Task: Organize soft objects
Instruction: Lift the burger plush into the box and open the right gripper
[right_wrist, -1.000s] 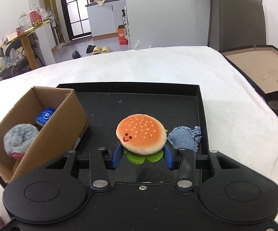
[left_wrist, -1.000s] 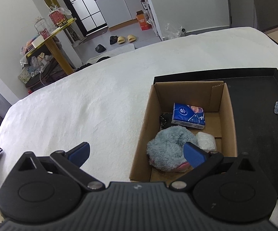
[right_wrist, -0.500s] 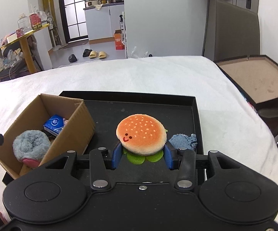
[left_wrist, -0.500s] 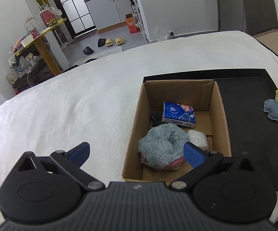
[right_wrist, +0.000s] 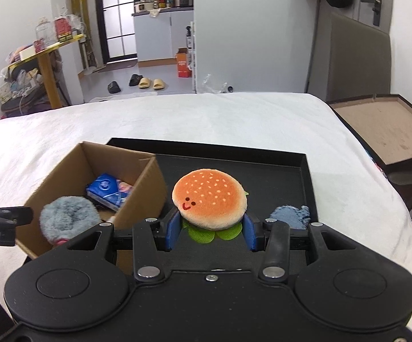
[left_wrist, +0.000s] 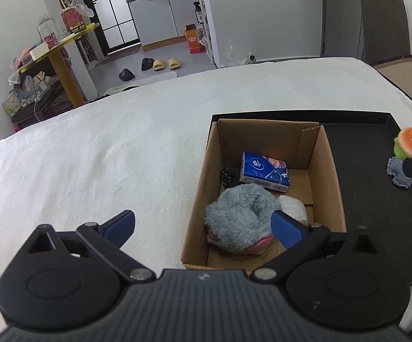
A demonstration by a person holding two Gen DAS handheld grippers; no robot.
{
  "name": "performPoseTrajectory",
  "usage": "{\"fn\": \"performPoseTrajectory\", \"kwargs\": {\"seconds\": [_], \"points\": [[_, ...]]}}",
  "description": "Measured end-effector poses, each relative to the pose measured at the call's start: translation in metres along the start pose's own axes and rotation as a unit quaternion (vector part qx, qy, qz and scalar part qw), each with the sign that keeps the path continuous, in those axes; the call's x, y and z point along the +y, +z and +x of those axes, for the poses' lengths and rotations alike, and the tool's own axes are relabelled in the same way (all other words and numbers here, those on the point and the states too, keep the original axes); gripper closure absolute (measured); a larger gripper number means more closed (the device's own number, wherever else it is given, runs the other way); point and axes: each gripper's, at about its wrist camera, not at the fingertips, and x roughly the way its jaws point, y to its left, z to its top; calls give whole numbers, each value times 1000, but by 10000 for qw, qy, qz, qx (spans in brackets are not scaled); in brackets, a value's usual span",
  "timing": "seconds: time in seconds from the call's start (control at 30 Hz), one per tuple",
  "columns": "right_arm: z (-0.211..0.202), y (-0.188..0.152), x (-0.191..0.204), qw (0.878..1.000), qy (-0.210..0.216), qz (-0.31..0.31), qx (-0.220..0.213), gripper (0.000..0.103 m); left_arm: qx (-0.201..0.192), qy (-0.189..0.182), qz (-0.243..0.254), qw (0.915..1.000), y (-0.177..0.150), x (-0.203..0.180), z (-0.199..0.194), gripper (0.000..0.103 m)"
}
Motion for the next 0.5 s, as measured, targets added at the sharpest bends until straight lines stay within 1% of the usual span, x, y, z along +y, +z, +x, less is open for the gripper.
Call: {"fn": "performPoseTrajectory", "kwargs": {"seconds": [0.07, 0.17, 0.27, 0.43, 0.5], "points": [[-1, 2, 7, 10000, 41, -11, -14, 59, 27, -10, -54, 10000, -1, 3, 1, 2], [-1, 4, 16, 9999, 104, 23, 5, 59, 42, -144, -142, 9998, -1, 8, 3, 3], [-1, 6, 29, 9998, 175, -115, 14, 59, 90, -219, -151, 9996, -2, 10, 8, 4], [3, 15, 48, 9994, 213, -254, 21, 59, 236, -359, -241, 9988, -4, 16, 19, 16], [5, 19, 55, 9993, 222, -289, 27, 59, 254, -431, -339, 9982, -5, 20, 21, 23]]}}
